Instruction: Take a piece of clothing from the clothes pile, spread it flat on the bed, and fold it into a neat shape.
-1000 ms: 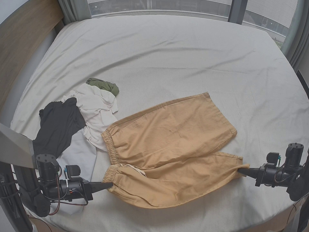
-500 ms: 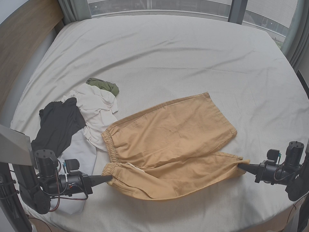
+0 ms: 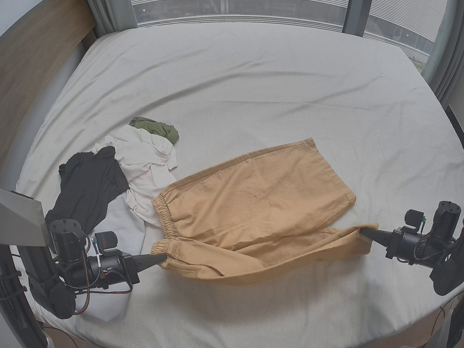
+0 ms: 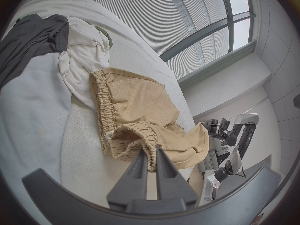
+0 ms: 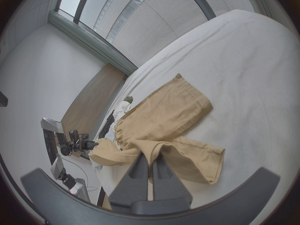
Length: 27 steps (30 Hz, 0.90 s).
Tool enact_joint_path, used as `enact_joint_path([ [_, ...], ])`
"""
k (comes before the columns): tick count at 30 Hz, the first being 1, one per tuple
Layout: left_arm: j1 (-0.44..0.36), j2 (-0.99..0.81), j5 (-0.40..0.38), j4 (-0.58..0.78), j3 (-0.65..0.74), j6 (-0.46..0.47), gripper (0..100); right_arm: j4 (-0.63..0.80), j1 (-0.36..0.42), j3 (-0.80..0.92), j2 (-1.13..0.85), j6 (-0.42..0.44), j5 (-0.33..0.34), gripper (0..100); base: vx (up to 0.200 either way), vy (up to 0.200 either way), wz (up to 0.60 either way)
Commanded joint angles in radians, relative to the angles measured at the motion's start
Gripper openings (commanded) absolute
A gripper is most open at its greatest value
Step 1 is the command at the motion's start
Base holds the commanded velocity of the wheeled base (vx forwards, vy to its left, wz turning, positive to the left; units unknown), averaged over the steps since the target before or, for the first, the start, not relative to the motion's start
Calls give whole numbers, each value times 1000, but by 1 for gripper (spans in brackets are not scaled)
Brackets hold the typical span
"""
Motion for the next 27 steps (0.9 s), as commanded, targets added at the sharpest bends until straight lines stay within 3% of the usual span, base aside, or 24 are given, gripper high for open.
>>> enact_joint_path([
  [1,-6,-2,18,-4,-10,-1,0,-1,3,-24,-35,22,-8,0,0,0,0],
  [6,-8,-3,27,-4,-32,-1,0,1,-6,-50,-35,25,-13,0,0,0,0],
  [11,-9,-28,85,-4,-61,-44,0,7,-9,-100,-34,27,-13,0,0,0,0],
  [27,-11,-80,92,-2,-90,-103,0,62,2,-263,-28,59,-13,0,0,0,0],
])
